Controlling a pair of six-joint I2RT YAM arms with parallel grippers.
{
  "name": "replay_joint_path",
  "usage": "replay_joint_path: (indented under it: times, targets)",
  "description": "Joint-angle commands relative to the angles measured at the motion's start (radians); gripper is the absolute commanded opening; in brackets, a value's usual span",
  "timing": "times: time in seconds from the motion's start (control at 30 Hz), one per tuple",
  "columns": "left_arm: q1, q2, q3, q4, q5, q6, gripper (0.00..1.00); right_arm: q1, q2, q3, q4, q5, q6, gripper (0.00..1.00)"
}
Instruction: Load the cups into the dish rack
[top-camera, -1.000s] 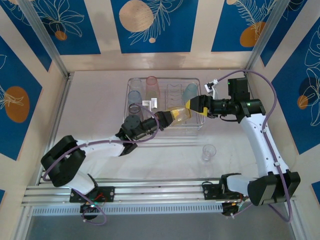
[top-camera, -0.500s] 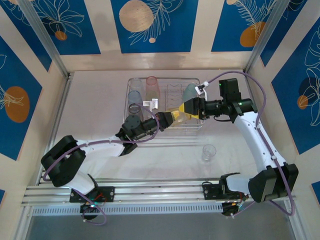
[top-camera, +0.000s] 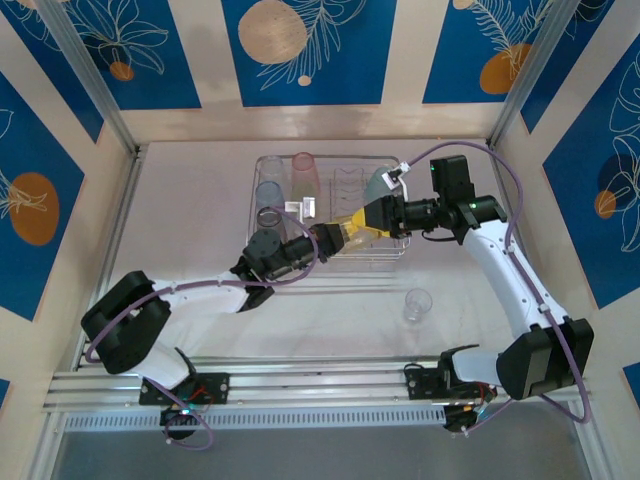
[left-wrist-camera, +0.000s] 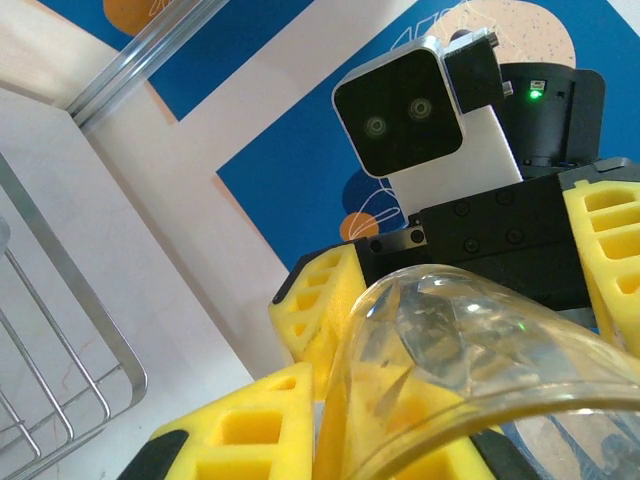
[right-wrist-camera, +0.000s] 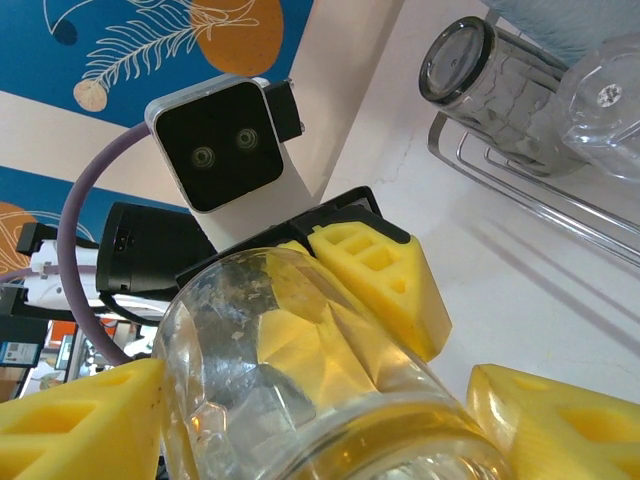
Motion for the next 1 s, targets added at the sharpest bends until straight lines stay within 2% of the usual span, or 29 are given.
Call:
replay_joint_path:
  times: [0.0, 0.13, 0.33, 0.7, 0.97]
  targets:
    - [0.002, -0.027, 0.009, 0.053, -0.003, 0.017, 0.00, 0.029, 0.017, -0.026, -0.020, -0.047, 0.009, 0.71]
    - [0.005, -0.026, 0.006, 0.050, -0.005, 0.020, 0.00, 0.029, 0.021, -0.027, -0.002, -0.067, 0.023, 0.68]
    - [0.014, -0.029, -0.012, 0.063, -0.015, 0.015, 0.00, 0.037, 0.019, -0.034, -0.018, -0.114, -0.010, 0.78]
    - [0.027, -0.028, -0.020, 0.083, -0.010, -0.007, 0.00, 0.052, 0.018, -0.058, -0.046, -0.144, -0.056, 0.79]
    - [0.035, -0.035, -0.037, 0.095, -0.015, -0.013, 0.00, 0.053, 0.015, -0.075, -0.021, -0.215, -0.068, 0.82]
